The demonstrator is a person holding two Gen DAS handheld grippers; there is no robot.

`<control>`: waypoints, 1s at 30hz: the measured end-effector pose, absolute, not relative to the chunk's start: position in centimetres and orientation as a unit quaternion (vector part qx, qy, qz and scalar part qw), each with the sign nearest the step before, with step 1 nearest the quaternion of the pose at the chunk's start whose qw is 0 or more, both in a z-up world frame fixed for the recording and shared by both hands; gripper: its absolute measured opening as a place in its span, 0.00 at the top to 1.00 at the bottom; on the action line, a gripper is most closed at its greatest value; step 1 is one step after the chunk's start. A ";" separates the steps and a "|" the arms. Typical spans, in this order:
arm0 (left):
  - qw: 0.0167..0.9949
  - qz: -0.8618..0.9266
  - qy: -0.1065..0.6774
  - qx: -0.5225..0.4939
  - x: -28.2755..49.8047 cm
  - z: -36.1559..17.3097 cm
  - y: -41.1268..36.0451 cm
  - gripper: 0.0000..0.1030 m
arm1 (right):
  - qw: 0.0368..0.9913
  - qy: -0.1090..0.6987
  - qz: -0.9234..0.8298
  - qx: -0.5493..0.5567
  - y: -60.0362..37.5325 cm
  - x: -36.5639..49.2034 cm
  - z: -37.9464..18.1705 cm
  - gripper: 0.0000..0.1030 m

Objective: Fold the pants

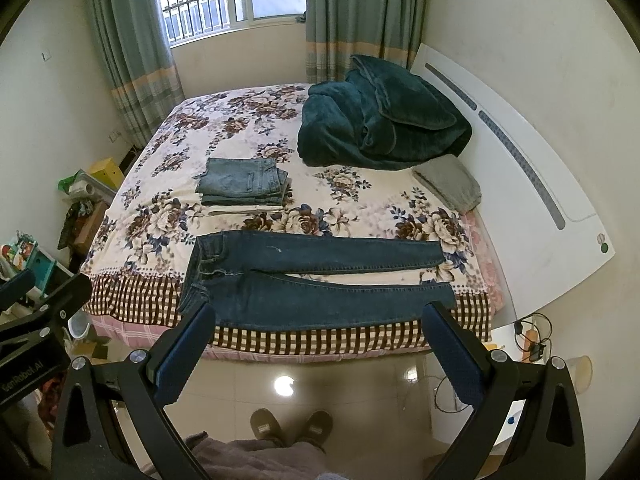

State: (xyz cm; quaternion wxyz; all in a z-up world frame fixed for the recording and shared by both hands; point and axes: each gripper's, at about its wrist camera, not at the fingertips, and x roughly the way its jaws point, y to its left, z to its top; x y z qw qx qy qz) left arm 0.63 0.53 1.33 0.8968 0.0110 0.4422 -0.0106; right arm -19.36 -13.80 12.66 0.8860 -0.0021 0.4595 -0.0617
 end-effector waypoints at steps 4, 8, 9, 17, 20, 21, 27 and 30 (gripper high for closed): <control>0.897 -0.011 0.442 0.010 0.6 1.4 0.6 0.00 | 0.886 0.459 -0.062 -0.001 -13.7 -19.4 12.7 0.00; 0.897 -0.011 0.442 0.011 0.6 1.3 0.6 0.00 | 0.886 0.459 -0.062 0.000 -13.8 -19.5 12.5 0.00; 0.897 -0.011 0.442 0.011 0.5 1.3 0.6 0.00 | 0.886 0.458 -0.063 0.000 -13.6 -19.5 12.7 0.00; 0.897 -0.011 0.441 0.009 0.5 1.3 0.7 0.00 | 0.887 0.459 -0.062 0.000 -13.6 -19.5 12.6 0.00; 0.898 -0.012 0.441 0.011 0.6 1.3 0.5 0.00 | 0.887 0.458 -0.061 0.001 -13.5 -19.2 12.8 0.00; 0.897 -0.013 0.441 0.010 0.7 1.3 0.4 0.00 | 0.887 0.458 -0.060 0.002 -13.4 -19.2 12.9 0.00; 0.897 -0.013 0.441 0.010 1.2 1.4 0.1 0.00 | 0.887 0.459 -0.060 0.001 -13.1 -19.1 13.1 0.00; 0.897 -0.013 0.442 0.010 1.4 1.4 -0.2 0.00 | 0.887 0.458 -0.060 0.000 -13.2 -19.1 13.0 0.00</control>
